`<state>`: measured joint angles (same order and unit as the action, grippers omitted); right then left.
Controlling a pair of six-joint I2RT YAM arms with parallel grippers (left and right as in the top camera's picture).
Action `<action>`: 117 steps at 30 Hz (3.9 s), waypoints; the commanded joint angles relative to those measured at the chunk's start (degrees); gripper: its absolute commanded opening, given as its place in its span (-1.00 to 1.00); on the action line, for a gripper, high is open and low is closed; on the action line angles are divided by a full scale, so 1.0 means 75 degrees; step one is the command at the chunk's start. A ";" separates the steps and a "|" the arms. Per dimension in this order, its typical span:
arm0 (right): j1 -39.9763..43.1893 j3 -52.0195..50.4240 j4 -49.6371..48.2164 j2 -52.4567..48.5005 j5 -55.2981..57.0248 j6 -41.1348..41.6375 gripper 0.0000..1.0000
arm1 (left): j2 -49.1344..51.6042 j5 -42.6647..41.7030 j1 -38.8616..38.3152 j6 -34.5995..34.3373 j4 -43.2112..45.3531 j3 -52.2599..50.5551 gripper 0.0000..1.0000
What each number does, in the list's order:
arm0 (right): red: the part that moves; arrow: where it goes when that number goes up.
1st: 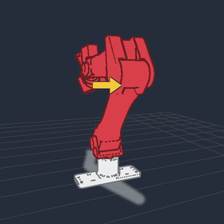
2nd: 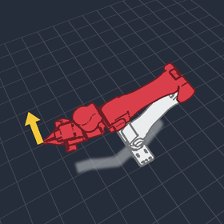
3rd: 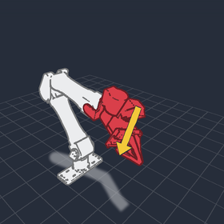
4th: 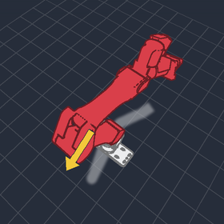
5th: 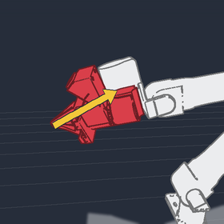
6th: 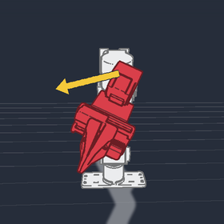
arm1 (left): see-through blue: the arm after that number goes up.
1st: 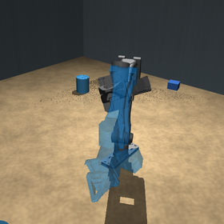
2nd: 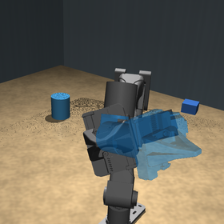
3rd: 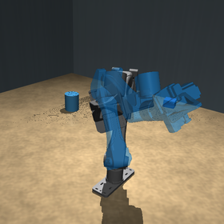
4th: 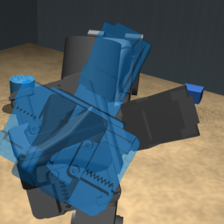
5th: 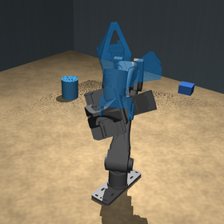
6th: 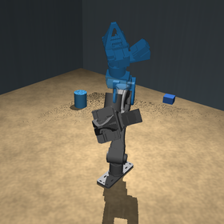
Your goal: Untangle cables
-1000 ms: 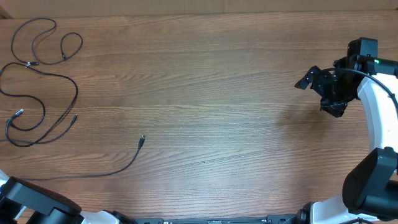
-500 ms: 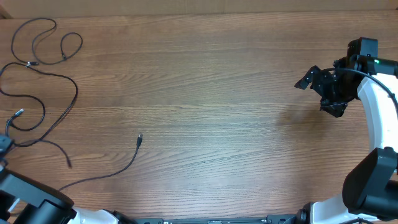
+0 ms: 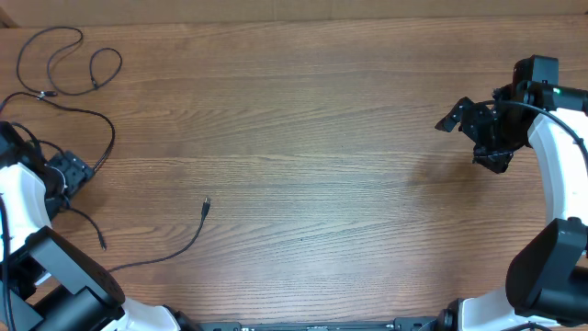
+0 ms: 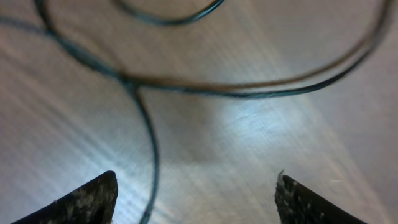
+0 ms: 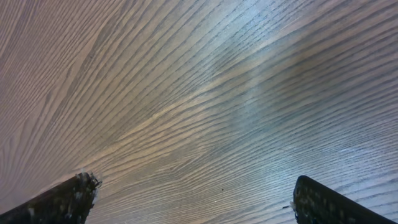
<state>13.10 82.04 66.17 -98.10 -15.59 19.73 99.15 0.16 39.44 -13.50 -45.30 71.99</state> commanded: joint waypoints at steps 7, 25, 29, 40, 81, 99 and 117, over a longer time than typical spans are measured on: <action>0.0020 0.0070 -0.0015 0.0047 0.0079 0.0047 1.00 | 0.0087 0.0501 0.0189 -0.0318 0.1122 -0.1483 0.75; 0.0020 0.0070 -0.0017 0.0047 0.0079 0.0047 1.00 | 0.0117 0.0143 0.0195 -0.1309 0.2282 -0.3092 0.04; 0.0020 0.0070 -0.0017 0.0047 0.0079 0.0050 1.00 | 0.0117 0.0157 0.0195 -0.1647 0.1868 -0.3098 -0.92; 0.0020 0.0070 -0.0017 0.0047 0.0079 0.0050 1.00 | 0.0105 0.1979 0.0195 -0.4677 -0.0822 -0.2381 -0.92; 0.0020 0.0070 -0.0143 0.0047 -0.0315 0.0329 1.00 | -0.4403 -0.1909 -0.4552 -0.0364 -0.1988 0.0012 0.99; 0.0050 0.0111 0.1343 0.3261 -0.1693 -0.1644 1.00 | -0.5176 -0.1110 -0.6414 -0.0367 -0.2215 0.0012 0.99; 0.0050 -0.0758 0.1938 0.9364 0.0676 -0.0801 1.00 | -0.7801 -0.1877 -0.6420 0.0254 -0.2317 -0.0659 0.99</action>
<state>13.15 77.43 80.77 -27.75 -13.56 12.47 51.18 -14.39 -8.56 -13.23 -63.13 70.28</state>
